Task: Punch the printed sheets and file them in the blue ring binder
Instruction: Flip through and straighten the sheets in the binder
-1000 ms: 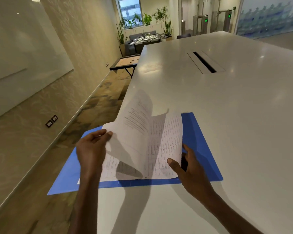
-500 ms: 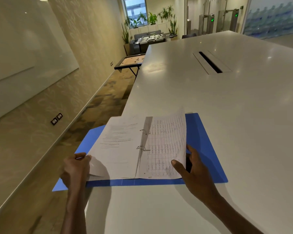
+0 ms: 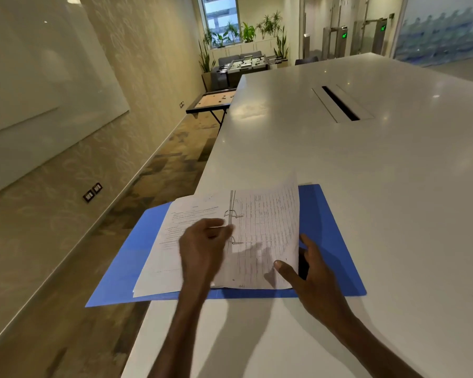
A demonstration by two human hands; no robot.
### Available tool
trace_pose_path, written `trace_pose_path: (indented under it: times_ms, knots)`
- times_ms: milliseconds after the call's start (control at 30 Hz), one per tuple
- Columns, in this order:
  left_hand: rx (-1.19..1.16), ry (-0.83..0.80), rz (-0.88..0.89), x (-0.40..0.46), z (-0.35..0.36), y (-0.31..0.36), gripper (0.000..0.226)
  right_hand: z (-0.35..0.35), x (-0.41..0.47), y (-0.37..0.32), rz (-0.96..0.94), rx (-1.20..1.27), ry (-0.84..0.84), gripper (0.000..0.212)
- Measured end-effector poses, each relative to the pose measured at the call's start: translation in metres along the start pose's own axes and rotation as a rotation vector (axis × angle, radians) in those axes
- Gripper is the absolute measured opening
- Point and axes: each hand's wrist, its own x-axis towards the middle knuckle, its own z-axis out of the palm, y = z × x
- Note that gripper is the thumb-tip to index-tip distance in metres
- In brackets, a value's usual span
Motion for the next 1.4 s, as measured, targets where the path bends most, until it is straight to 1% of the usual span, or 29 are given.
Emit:
trace_pose_path:
  times_ms: [67, 133, 267, 333, 500, 600, 733, 833, 900, 1067, 1133, 1267, 1400]
  knots:
    - [-0.023, -0.143, 0.047, -0.017, 0.024, 0.019, 0.033, -0.002, 0.0, -0.002, 0.002, -0.013, 0.011, 0.085]
    - [-0.041, -0.235, 0.079, -0.03, 0.043, 0.031, 0.036, -0.003, 0.0, -0.005, 0.001, -0.054, 0.022, 0.087]
    - [-0.028, -0.315, 0.074, -0.038, 0.064, 0.039, 0.036, -0.001, 0.001, -0.005, -0.011, -0.116, 0.048, 0.07]
    - [-0.003, -0.316, 0.083, -0.039, 0.068, 0.037, 0.033, -0.001, 0.002, -0.004, -0.015, -0.137, 0.049, 0.068]
    - [0.024, -0.273, 0.068, -0.034, 0.068, 0.031, 0.029, -0.001, 0.001, -0.008, -0.021, -0.145, 0.044, 0.075]
    - [0.012, -0.218, 0.056, -0.028, 0.057, 0.028, 0.026, -0.001, 0.003, -0.004, -0.016, -0.074, 0.055, 0.08]
    - [-0.132, -0.188, -0.041, -0.017, 0.033, 0.025, 0.028, -0.002, 0.007, 0.002, 0.015, 0.057, 0.064, 0.074]
    - [-0.215, -0.163, -0.098, -0.008, 0.009, 0.024, 0.027, -0.003, 0.007, 0.003, 0.003, 0.069, 0.077, 0.067]
    - [-0.273, -0.112, -0.129, -0.002, -0.013, 0.022, 0.027, -0.003, 0.007, 0.004, -0.001, 0.079, 0.085, 0.067]
    - [-0.367, 0.008, -0.199, 0.02, -0.069, -0.004, 0.042, -0.001, 0.006, 0.006, -0.008, 0.09, 0.095, 0.067]
    - [-0.341, 0.048, -0.237, 0.028, -0.085, -0.022, 0.035, 0.0, 0.006, 0.007, -0.014, 0.088, 0.1, 0.067]
    - [-0.194, 0.117, -0.299, 0.038, -0.098, -0.067, 0.026, 0.0, 0.005, 0.005, -0.016, 0.094, 0.103, 0.067]
    - [-0.061, 0.193, -0.407, 0.045, -0.09, -0.108, 0.03, 0.001, 0.004, 0.005, -0.022, 0.098, 0.109, 0.065]
